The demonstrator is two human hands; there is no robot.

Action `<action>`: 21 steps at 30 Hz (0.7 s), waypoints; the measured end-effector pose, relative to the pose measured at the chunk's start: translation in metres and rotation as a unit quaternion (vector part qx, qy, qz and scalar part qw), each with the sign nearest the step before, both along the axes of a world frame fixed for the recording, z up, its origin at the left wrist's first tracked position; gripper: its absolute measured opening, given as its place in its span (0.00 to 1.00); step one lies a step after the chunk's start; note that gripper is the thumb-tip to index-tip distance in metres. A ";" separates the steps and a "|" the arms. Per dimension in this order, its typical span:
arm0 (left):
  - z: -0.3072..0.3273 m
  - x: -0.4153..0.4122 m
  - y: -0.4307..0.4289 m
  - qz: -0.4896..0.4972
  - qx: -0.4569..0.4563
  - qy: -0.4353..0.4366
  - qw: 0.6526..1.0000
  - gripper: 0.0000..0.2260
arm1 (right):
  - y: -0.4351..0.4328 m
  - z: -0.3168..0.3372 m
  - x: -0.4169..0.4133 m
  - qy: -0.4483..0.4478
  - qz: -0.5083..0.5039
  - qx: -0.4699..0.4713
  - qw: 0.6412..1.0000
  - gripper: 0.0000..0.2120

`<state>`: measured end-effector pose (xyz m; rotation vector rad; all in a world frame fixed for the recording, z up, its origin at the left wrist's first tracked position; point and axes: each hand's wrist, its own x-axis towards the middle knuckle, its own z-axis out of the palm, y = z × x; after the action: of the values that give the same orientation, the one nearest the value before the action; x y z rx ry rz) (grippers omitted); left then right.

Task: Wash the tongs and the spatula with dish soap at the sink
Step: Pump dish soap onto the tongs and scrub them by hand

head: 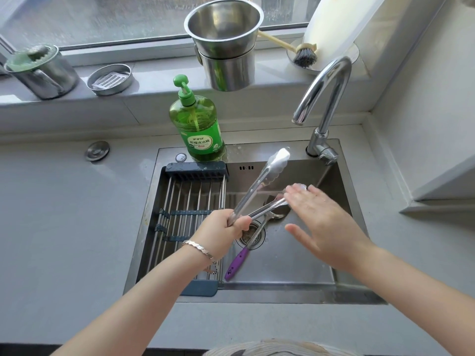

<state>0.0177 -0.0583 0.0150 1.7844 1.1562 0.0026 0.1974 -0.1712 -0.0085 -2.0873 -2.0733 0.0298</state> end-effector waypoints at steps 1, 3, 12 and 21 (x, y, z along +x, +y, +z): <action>0.001 0.000 -0.001 0.005 -0.006 -0.002 1.000 0.16 | -0.001 -0.001 -0.004 -0.002 0.018 0.002 1.000 0.33; 0.001 0.001 -0.002 0.012 -0.024 -0.003 1.000 0.15 | -0.001 -0.003 -0.007 -0.008 0.021 0.018 1.000 0.33; 0.009 0.005 -0.006 -0.050 -0.090 -0.004 0.995 0.05 | 0.006 0.004 -0.050 0.013 0.108 -0.011 0.994 0.37; 0.007 -0.001 -0.004 -0.050 -0.136 0.005 0.989 0.04 | 0.007 -0.002 -0.042 0.025 0.150 -0.014 0.988 0.35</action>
<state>0.0167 -0.0624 0.0220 1.5992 1.0195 -0.2138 0.1557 -0.1641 -0.0103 -1.7496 -2.3477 0.1535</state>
